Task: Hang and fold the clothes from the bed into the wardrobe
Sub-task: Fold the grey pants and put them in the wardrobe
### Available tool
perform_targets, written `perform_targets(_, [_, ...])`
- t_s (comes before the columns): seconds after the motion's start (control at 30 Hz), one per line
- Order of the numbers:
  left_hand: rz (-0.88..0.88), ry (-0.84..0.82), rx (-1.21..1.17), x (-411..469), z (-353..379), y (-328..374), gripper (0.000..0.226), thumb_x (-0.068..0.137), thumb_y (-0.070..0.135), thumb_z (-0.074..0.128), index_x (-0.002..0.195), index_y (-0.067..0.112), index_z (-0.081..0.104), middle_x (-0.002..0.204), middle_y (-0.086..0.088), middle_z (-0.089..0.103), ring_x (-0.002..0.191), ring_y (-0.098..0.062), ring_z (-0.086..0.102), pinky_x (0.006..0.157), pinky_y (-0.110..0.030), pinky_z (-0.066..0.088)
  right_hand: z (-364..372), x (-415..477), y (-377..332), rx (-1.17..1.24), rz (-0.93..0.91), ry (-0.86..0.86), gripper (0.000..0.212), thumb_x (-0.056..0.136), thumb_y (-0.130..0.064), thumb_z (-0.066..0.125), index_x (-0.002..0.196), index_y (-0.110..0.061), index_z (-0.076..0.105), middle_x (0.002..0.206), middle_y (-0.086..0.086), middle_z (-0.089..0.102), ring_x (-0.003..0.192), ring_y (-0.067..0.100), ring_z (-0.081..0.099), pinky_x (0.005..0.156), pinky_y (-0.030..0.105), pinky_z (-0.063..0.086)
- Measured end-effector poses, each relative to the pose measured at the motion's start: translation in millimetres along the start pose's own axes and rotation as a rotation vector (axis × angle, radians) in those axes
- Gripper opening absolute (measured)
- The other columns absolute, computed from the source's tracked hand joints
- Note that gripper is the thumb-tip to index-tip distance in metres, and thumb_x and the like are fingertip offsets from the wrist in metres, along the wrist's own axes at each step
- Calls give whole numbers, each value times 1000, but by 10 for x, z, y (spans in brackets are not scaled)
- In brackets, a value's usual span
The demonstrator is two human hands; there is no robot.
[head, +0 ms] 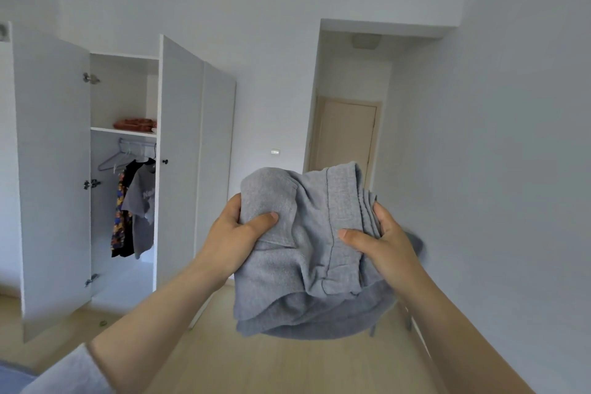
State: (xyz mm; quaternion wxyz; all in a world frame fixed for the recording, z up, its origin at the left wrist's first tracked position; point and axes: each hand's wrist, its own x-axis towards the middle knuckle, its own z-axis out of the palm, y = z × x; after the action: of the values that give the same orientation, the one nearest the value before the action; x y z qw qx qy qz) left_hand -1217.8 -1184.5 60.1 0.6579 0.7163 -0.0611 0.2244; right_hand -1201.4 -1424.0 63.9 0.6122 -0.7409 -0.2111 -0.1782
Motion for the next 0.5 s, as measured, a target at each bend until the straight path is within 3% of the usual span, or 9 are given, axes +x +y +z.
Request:
perform_targets(0.2, [-17,-6,-1,770,224,-401,35,83,35,71,114,36,56,106,15,65,94,-5,63,69,-20,46,24,714,513,-2,16,7,48,79,-15,78,112,-43,57,107,-25,69,96,-6,65,74,9,51])
perform_targets(0.3, [-13,-9,-6,1151,419,-579,35,83,34,72,114,35,57,107,12,67,96,-8,64,74,-24,49,-47,1083,808,7,8,7,49,79,-17,78,113,-45,57,108,-25,69,99,-4,66,85,19,52])
perform_targets(0.5, [-16,13,24,1871,891,-895,50,74,45,73,119,33,56,112,10,66,101,-14,64,88,-35,53,-310,1874,1369,28,-1,-45,47,81,-20,76,109,-51,56,108,-29,67,97,-6,65,84,23,50])
